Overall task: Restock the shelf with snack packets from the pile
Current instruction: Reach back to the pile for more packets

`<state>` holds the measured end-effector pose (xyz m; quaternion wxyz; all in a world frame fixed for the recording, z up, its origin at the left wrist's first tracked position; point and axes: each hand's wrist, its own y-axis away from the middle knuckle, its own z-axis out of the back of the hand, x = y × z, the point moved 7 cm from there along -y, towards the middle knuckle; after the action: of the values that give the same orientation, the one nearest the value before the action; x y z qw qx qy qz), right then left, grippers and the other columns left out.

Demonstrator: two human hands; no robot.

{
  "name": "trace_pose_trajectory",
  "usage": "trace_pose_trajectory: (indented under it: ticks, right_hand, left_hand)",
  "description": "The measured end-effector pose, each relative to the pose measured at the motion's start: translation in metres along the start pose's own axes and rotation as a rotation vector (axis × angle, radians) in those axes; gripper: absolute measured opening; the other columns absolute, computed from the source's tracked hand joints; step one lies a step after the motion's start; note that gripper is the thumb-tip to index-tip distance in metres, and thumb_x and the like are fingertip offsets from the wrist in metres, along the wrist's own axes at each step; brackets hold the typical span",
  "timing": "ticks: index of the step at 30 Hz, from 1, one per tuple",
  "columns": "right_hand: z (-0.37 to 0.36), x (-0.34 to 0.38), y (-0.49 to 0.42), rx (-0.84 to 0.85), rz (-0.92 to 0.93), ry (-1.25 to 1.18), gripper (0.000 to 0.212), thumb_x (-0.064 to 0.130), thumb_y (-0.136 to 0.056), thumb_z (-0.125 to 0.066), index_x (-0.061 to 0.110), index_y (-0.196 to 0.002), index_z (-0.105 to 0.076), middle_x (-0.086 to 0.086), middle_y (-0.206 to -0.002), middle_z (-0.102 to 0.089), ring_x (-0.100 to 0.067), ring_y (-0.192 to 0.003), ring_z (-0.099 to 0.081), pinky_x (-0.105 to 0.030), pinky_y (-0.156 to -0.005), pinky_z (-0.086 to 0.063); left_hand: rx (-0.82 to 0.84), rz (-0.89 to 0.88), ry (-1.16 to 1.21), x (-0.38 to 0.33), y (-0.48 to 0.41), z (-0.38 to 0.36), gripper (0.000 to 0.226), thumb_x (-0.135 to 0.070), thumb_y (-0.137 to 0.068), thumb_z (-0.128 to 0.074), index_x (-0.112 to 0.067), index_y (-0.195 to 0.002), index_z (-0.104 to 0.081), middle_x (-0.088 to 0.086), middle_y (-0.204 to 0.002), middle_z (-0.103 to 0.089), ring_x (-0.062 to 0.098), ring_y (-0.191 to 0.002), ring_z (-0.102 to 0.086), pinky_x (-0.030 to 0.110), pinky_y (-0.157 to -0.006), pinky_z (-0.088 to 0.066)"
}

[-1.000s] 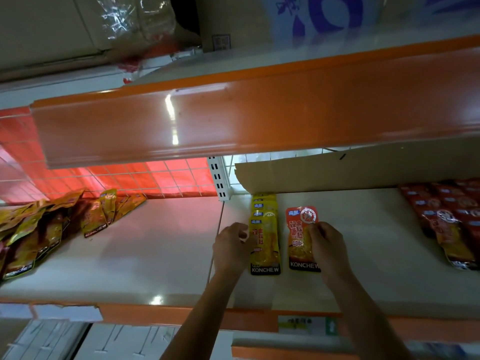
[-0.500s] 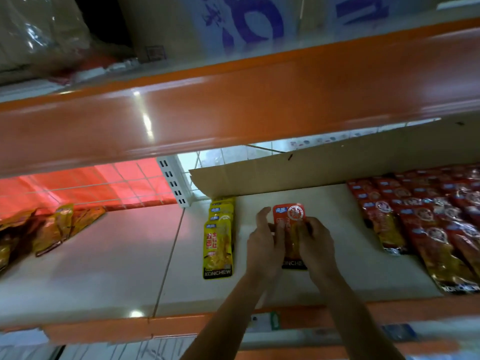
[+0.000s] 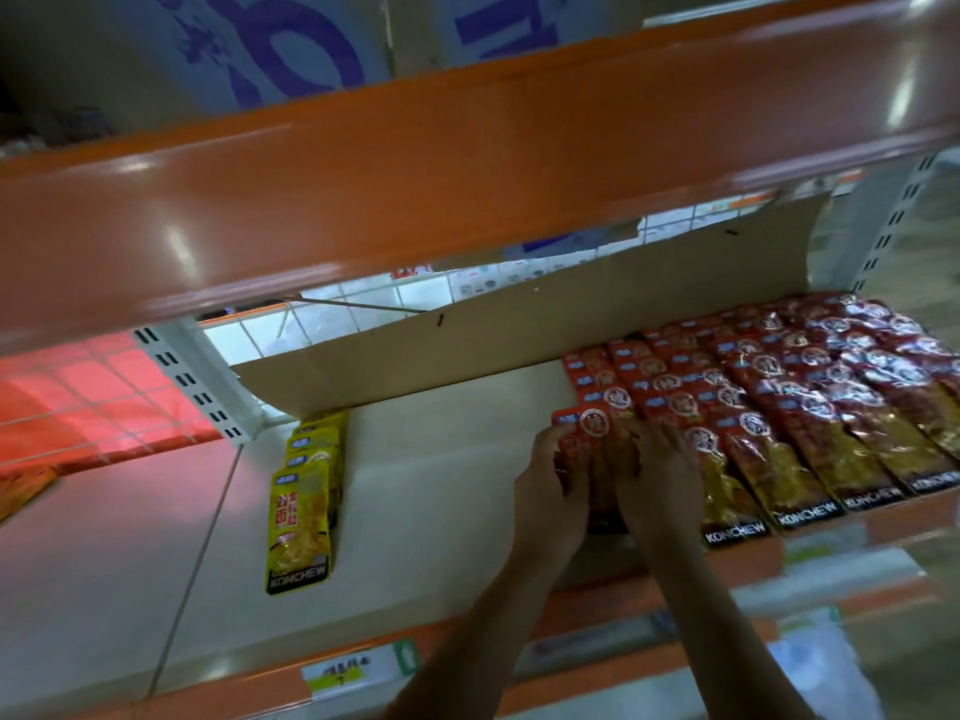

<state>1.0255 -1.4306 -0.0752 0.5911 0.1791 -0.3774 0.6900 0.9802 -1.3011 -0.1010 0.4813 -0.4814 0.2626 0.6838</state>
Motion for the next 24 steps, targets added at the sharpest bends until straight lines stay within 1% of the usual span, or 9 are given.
trace_pose_trajectory:
  ticks: [2,4,7,8,11,13,15,19,24]
  right_hand:
    - [0.014,-0.013,-0.004,-0.044,-0.015,0.010,0.029,0.004,-0.091,-0.053,0.004,-0.118,-0.064,-0.016,-0.116,-0.063,-0.034,-0.111,-0.051,-0.040,-0.091,-0.042]
    - [0.022,-0.021,-0.007,-0.065,-0.032,0.022,0.033,-0.001,-0.087,-0.052,0.004,-0.117,-0.064,-0.016,-0.118,-0.063,-0.034,-0.113,-0.049,-0.039,-0.092,-0.041]
    - [0.025,-0.028,-0.012,-0.033,-0.050,0.040,0.043,-0.009,-0.081,-0.052,0.003,-0.121,-0.062,-0.013,-0.126,-0.060,-0.032,-0.121,-0.047,-0.038,-0.100,-0.037]
    - [0.025,-0.030,-0.013,-0.013,-0.060,0.043,0.045,-0.009,-0.080,-0.052,0.003,-0.123,-0.061,-0.013,-0.129,-0.058,-0.031,-0.124,-0.045,-0.039,-0.103,-0.036]
    - [0.021,-0.034,-0.014,0.037,-0.089,0.030,0.049,-0.009,-0.081,-0.051,0.002,-0.129,-0.056,-0.013,-0.136,-0.053,-0.030,-0.131,-0.039,-0.042,-0.110,-0.032]
    - [0.019,-0.034,-0.014,0.060,-0.094,0.024,0.051,-0.009,-0.081,-0.053,0.001,-0.131,-0.054,-0.013,-0.138,-0.051,-0.029,-0.133,-0.037,-0.043,-0.112,-0.030]
    - [0.019,-0.033,-0.013,0.070,-0.092,0.020,0.050,-0.008,-0.082,-0.053,0.000,-0.131,-0.053,-0.014,-0.138,-0.051,-0.030,-0.134,-0.037,-0.043,-0.112,-0.028]
    - [0.020,-0.032,-0.013,0.095,-0.109,0.006,0.046,-0.005,-0.086,-0.051,0.001,-0.132,-0.052,-0.015,-0.139,-0.049,-0.030,-0.134,-0.037,-0.042,-0.113,-0.028]
    - [0.026,-0.020,-0.012,0.110,-0.094,-0.029,0.041,-0.006,-0.088,-0.050,-0.003,-0.129,-0.053,-0.020,-0.135,-0.050,-0.034,-0.130,-0.040,-0.043,-0.109,-0.029]
  left_hand:
    - [0.047,-0.029,-0.029,-0.003,-0.002,-0.012,0.038,-0.019,-0.097,-0.054,-0.030,-0.133,-0.046,-0.007,-0.123,-0.062,-0.006,-0.097,-0.056,0.000,-0.077,-0.044]
    - [0.078,-0.049,-0.079,-0.004,-0.005,-0.018,0.043,-0.017,-0.094,-0.057,-0.029,-0.135,-0.047,-0.005,-0.124,-0.063,-0.005,-0.098,-0.056,0.000,-0.077,-0.043]
    - [0.089,-0.077,-0.172,-0.004,-0.009,-0.026,0.047,-0.018,-0.093,-0.060,-0.028,-0.137,-0.047,-0.005,-0.128,-0.061,0.002,-0.107,-0.058,-0.004,-0.078,-0.038]
    - [0.094,-0.086,-0.209,-0.005,-0.010,-0.028,0.047,-0.021,-0.092,-0.061,-0.028,-0.137,-0.048,-0.004,-0.128,-0.060,0.006,-0.109,-0.059,-0.001,-0.080,-0.039]
    - [0.091,-0.119,-0.329,-0.006,-0.012,-0.035,0.049,-0.032,-0.091,-0.062,-0.029,-0.138,-0.047,0.001,-0.125,-0.059,0.014,-0.109,-0.058,0.019,-0.091,-0.046]
    - [0.081,-0.129,-0.381,-0.006,-0.013,-0.038,0.049,-0.037,-0.091,-0.061,-0.030,-0.138,-0.047,0.003,-0.122,-0.060,0.017,-0.108,-0.059,0.026,-0.094,-0.047]
    - [0.074,-0.153,-0.421,-0.008,-0.013,-0.040,0.048,-0.041,-0.091,-0.060,-0.032,-0.137,-0.047,0.003,-0.120,-0.060,0.018,-0.107,-0.059,0.027,-0.094,-0.048]
    - [0.090,-0.182,-0.454,-0.012,-0.013,-0.043,0.044,-0.043,-0.091,-0.058,-0.034,-0.134,-0.049,0.005,-0.122,-0.053,0.021,-0.109,-0.059,0.026,-0.095,-0.047]
    - [0.100,-0.196,-0.446,-0.019,-0.012,-0.042,0.043,-0.038,-0.092,-0.059,-0.032,-0.134,-0.050,0.005,-0.133,-0.044,0.023,-0.116,-0.057,0.027,-0.100,-0.044]
